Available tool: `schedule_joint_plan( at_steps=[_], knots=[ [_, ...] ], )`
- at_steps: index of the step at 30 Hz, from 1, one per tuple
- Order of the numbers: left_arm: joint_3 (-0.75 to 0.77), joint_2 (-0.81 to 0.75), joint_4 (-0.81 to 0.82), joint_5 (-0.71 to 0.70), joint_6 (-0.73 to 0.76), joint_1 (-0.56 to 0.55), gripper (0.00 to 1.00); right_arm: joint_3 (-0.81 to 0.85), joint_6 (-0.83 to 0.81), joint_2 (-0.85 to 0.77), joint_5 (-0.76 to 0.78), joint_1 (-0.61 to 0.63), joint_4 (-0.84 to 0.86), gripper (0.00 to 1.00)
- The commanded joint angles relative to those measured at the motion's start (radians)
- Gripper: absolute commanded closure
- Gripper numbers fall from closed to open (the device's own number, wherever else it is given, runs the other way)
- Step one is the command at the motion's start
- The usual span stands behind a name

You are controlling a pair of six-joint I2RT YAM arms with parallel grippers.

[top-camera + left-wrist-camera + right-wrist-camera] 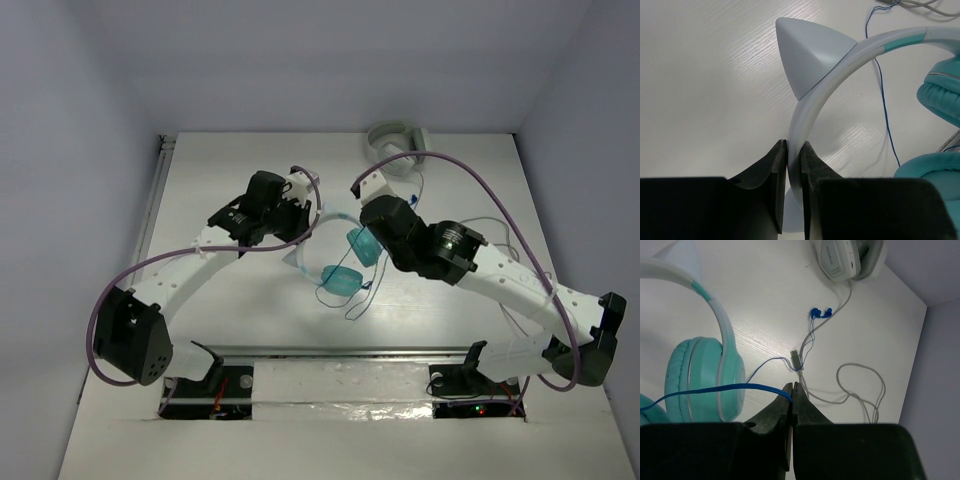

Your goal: Wrap the headphones

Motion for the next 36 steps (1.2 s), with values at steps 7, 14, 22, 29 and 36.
schedule_joint_plan(
  at_steps=[7,14,22,29,36],
  knots=[
    [0.039,-0.106,0.042,-0.095,-0.012,0.0,1.0,0.008,0.096,-0.015,0.018,-0.008,-0.085,1.0],
    [0.03,-0.092,0.045,0.168,-0.001,0.0,1.0,-0.015,-0.028,0.025,0.06,-0.057,0.153,1.0],
    [0.027,-0.095,0.067,0.25,-0.014,0.0,1.0,-0.059,-0.048,0.032,0.037,-0.113,0.326,1.0],
    [0.053,-0.1,0.088,0.273,-0.052,0.027,1.0,-0.134,0.054,-0.052,0.035,-0.157,0.398,1.0],
    [0.067,-0.143,0.148,0.269,-0.144,0.106,1.0,-0.229,0.226,-0.133,-0.061,-0.166,0.495,1.0]
  ],
)
